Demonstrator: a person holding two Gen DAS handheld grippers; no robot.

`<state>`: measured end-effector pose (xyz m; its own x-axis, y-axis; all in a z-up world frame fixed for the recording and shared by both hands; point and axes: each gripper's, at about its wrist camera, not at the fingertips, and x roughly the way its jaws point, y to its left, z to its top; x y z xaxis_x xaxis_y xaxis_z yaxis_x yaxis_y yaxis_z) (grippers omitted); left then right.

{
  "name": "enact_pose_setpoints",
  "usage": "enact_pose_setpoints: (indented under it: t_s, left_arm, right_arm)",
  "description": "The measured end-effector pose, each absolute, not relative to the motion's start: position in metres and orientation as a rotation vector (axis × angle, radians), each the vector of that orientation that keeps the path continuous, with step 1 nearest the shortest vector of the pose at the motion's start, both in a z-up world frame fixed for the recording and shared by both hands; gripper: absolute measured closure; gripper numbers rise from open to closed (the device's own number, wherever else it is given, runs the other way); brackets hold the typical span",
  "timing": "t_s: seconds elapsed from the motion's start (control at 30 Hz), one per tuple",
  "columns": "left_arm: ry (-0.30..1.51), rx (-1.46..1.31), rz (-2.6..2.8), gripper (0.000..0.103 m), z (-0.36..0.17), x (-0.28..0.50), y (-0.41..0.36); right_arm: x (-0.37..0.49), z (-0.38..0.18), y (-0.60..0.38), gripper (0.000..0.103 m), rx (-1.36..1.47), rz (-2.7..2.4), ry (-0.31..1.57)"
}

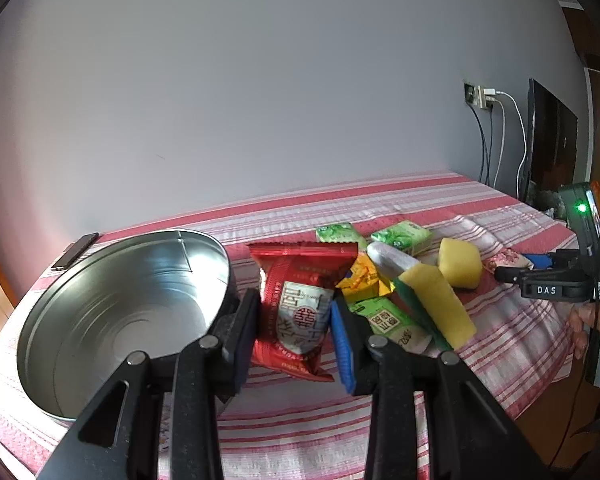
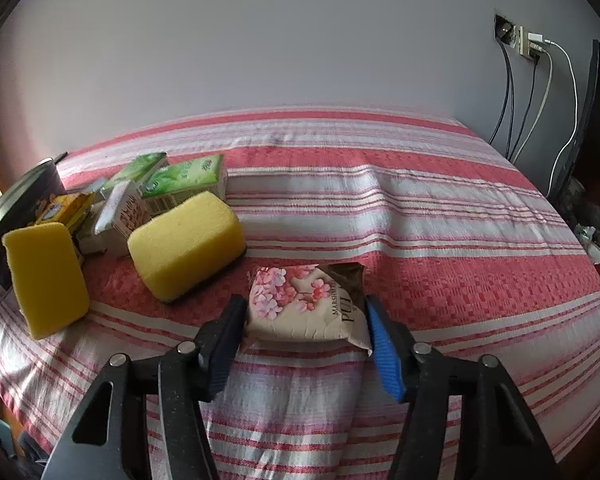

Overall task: Organize objects
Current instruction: 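Carry both packets over the metal basin with both tools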

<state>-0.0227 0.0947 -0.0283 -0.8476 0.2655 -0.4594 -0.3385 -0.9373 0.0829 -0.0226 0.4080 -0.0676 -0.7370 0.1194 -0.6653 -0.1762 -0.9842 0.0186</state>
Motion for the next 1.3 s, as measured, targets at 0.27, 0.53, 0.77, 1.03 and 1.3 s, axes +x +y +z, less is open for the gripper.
enact_pose_setpoints:
  t_s: [0.27, 0.53, 0.77, 1.03, 1.3]
  left_arm:
    - [0.196, -0.62, 2.788, 0.069, -0.017, -0.019, 0.077]
    - [0.153, -0.597, 2.887, 0.069, -0.003, -0.02, 0.042]
    - [0.102, -0.639, 2.963, 0.069, -0.007, -0.029, 0.003]
    - [0.059, -0.718, 3.033, 0.069, -0.017, -0.046, -0.031]
    - [0.048, -0.798, 3.065, 0.069, -0.029, -0.064, -0.052]
  right_arm:
    - [-0.014, -0.045, 0.396, 0.046, -0.932, 2.856, 0.101]
    - [-0.016, -0.011, 0.345, 0.046, -0.844, 3.054, 0.061]
    - [-0.034, 0.017, 0.282, 0.046, -0.852, 3.242, 0.019]
    - [-0.068, 0.031, 0.214, 0.046, -0.926, 3.366, -0.058]
    - [-0.1, 0.026, 0.162, 0.046, -1.028, 3.409, -0.119]
